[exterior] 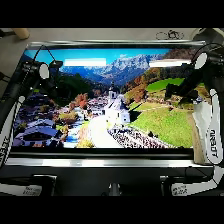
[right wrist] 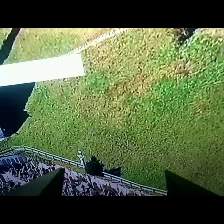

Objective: Fold the shirts.

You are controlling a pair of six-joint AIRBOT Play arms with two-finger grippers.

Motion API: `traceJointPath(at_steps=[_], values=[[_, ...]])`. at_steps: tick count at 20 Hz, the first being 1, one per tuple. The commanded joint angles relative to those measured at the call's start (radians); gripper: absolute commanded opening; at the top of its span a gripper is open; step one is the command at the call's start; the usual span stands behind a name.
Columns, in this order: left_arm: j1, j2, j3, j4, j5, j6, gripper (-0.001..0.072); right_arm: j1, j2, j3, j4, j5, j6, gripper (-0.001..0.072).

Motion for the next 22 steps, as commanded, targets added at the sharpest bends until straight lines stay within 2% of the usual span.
traceJointPath(at_steps=[1, 4, 7, 8, 9, 10, 13, 15, 19, 20, 21, 22], values=[[-0.001, 0.000, -0.001, 0.000, 0.002, -0.003, 0.0609, 0.000, 0.000, 0.001, 0.000, -0.001, 0.001, 0.0659], [-0.001, -0.001, -0.001, -0.019, 0.109, -0.007, 0.0609, 0.000, -0.001, 0.001, 0.001, -0.149, 0.001, 0.0659], [0.000, -0.004, -0.001, -0.019, 0.213, -0.007, 0.0609, 0.000, -0.001, 0.001, 0.003, -0.238, 0.002, 0.0659], [0.000, -0.009, 0.000, -0.007, 0.294, 0.006, 0.0621, -0.001, 0.000, 0.001, 0.008, -0.267, 0.002, 0.0659], [0.008, -0.019, 0.009, 0.027, 0.385, 0.014, 0.0718, 0.000, 0.000, 0.001, 0.018, -0.288, 0.001, 0.0659], [0.027, -0.046, 0.043, 0.063, 0.416, -0.006, 0.0715, 0.000, -0.001, 0.001, 0.021, -0.290, 0.001, 0.0660], [0.140, -0.217, 0.240, 0.051, 0.269, -0.007, 0.0720, 0.000, -0.001, 0.001, 0.021, -0.324, 0.001, 0.0659], [0.203, -0.343, 0.341, -0.036, 0.166, -0.013, 0.0720, 0.000, -0.001, 0.001, 0.028, -0.351, 0.000, 0.0659], [0.242, -0.476, 0.355, -0.232, 0.147, -0.030, 0.0720, 0.000, -0.002, 0.001, 0.031, -0.368, 0.000, 0.0658], [0.238, -0.491, 0.355, -0.253, 0.150, -0.031, 0.0626, 0.000, -0.002, 0.001, 0.037, -0.365, 0.000, 0.0658], [0.235, -0.496, 0.355, -0.271, 0.150, -0.030, 0.0267, 0.000, -0.002, 0.001, 0.043, -0.364, 0.000, 0.0657], [0.232, -0.490, 0.360, -0.293, 0.146, -0.019, 0.0039, 0.000, -0.002, 0.001, 0.048, -0.366, 0.000, 0.0655]])
